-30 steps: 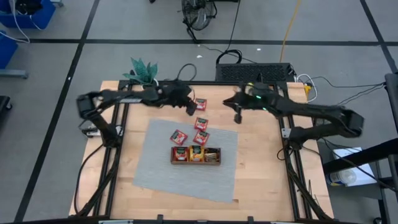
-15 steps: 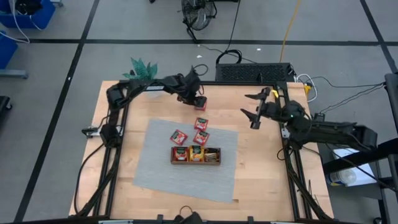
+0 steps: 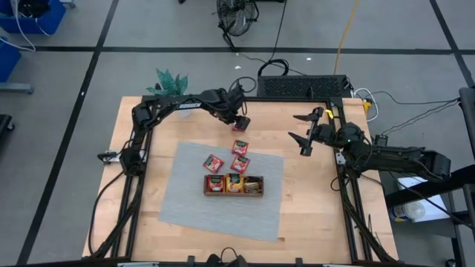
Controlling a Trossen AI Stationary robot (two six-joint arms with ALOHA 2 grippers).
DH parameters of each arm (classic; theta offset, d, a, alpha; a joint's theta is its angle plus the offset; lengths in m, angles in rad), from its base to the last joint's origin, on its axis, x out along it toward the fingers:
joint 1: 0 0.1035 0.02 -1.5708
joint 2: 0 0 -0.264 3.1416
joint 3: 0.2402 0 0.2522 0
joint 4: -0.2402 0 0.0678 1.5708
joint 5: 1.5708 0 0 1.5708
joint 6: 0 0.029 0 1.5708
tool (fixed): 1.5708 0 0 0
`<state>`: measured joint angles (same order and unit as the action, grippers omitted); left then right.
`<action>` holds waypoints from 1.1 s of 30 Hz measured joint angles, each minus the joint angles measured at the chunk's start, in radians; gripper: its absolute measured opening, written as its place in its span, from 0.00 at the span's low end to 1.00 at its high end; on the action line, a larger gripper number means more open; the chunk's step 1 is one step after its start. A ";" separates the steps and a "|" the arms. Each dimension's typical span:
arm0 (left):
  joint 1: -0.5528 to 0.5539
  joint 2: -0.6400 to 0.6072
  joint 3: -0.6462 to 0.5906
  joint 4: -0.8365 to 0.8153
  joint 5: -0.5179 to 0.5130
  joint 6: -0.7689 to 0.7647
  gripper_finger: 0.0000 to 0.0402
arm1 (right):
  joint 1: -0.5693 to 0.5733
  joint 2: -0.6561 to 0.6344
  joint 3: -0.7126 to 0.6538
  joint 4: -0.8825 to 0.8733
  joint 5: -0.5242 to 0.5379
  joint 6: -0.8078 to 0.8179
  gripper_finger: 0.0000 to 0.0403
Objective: Pick & Place Tea
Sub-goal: Put the red tea bag into the left compartment of the wood organizer
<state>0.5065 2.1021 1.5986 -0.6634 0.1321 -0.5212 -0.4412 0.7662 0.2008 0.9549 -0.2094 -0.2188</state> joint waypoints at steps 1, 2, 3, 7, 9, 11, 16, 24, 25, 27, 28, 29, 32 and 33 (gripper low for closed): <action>0.008 0.004 0.000 -0.007 0.011 -0.016 0.62 | 0.000 0.000 0.000 -0.001 0.000 0.005 0.71; 0.014 0.010 -0.001 -0.014 0.021 -0.026 0.62 | 0.000 0.000 0.000 -0.001 -0.001 0.011 0.71; 0.018 0.017 -0.001 -0.013 0.024 -0.032 0.62 | 0.000 0.000 0.000 -0.001 -0.001 0.020 0.71; 0.030 0.053 -0.001 -0.011 0.035 -0.036 0.62 | 0.000 0.000 0.000 -0.001 -0.001 0.033 0.71; 0.031 0.072 0.000 -0.009 0.039 -0.040 0.62 | 0.000 0.000 0.000 -0.002 -0.001 0.041 0.70; 0.031 0.085 0.001 0.004 0.050 -0.040 0.62 | 0.000 0.000 0.000 -0.001 -0.001 0.048 0.70; 0.022 0.088 0.003 -0.008 0.018 -0.010 0.62 | 0.000 0.000 0.000 -0.001 -0.001 0.050 0.70; 0.022 0.111 0.003 -0.038 -0.011 -0.012 0.50 | 0.000 0.000 0.000 -0.002 -0.001 0.050 0.68; 0.022 0.111 0.003 -0.042 -0.018 -0.013 0.47 | 0.000 0.000 0.000 -0.002 -0.001 0.050 0.68; 0.024 0.112 0.002 -0.049 -0.031 -0.013 0.39 | 0.000 0.000 0.000 -0.002 -0.001 0.050 0.68; 0.027 0.112 0.002 -0.052 -0.034 -0.014 0.35 | 0.000 0.000 0.000 -0.002 0.000 0.050 0.68; 0.030 0.113 0.002 -0.056 -0.035 -0.014 0.30 | 0.000 0.000 0.000 -0.002 0.000 0.050 0.68; 0.032 0.113 0.001 -0.065 -0.039 0.033 0.19 | 0.000 0.000 0.000 -0.002 0.001 0.050 0.68; 0.031 0.113 0.001 -0.067 -0.047 0.043 0.16 | 0.001 0.000 0.000 -0.002 0.001 0.050 0.67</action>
<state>0.5370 2.2154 1.5993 -0.7302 0.0852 -0.4780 -0.4407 0.7662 0.2012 0.9526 -0.2089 -0.1688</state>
